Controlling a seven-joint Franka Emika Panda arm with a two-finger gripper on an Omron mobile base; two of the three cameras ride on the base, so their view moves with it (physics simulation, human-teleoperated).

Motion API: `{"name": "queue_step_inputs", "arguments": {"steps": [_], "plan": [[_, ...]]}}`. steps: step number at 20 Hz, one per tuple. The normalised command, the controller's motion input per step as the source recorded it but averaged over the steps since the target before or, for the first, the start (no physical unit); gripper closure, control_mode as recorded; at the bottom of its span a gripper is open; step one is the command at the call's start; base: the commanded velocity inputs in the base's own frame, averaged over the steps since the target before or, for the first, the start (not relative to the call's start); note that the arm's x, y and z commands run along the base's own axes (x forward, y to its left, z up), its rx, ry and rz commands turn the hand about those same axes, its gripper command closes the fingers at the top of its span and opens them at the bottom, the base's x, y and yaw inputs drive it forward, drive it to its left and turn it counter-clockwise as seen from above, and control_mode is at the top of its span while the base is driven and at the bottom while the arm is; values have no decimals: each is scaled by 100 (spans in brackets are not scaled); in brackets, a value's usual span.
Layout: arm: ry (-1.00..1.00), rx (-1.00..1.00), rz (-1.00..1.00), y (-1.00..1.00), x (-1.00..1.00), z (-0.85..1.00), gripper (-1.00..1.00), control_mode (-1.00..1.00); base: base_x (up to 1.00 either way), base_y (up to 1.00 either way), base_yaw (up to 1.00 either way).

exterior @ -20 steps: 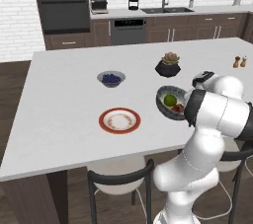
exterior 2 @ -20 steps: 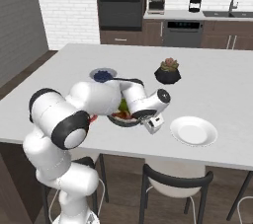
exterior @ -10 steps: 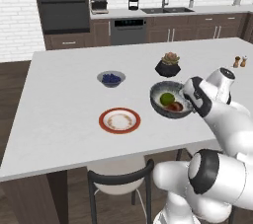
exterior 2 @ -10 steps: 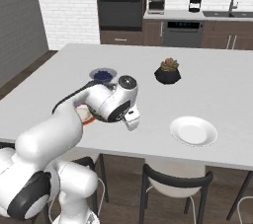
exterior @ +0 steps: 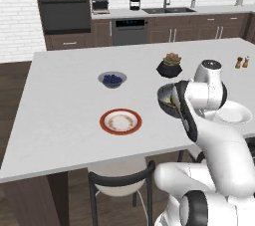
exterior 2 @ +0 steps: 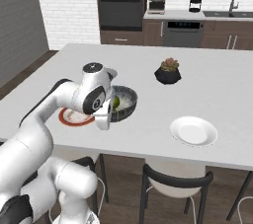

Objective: Pick the chicken drumstick and lime from their plates and place them in the bowl. Then put the bowl in the fridge.

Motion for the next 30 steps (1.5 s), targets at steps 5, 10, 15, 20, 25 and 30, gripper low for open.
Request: {"name": "queue_step_inputs", "arguments": {"steps": [5, 10, 15, 20, 25, 30], "plan": [[-28, 7, -19, 42, -84, 47, 100, -100, 0, 0, 0], [-33, -9, 0, 27, -95, 56, 100, -100, 0, 0, 0], [-18, -6, 0, 32, -99, 62, 100, -100, 0, 0, 0], [-1, 0, 0, 5, -59, 57, 100, 100, -28, 0, 0], [0, 0, 0, 0, 0, 0, 100, 100, -23, -37, -6], [0, 0, 0, 0, 0, 0, 100, 100, -14, -25, -77]]}}
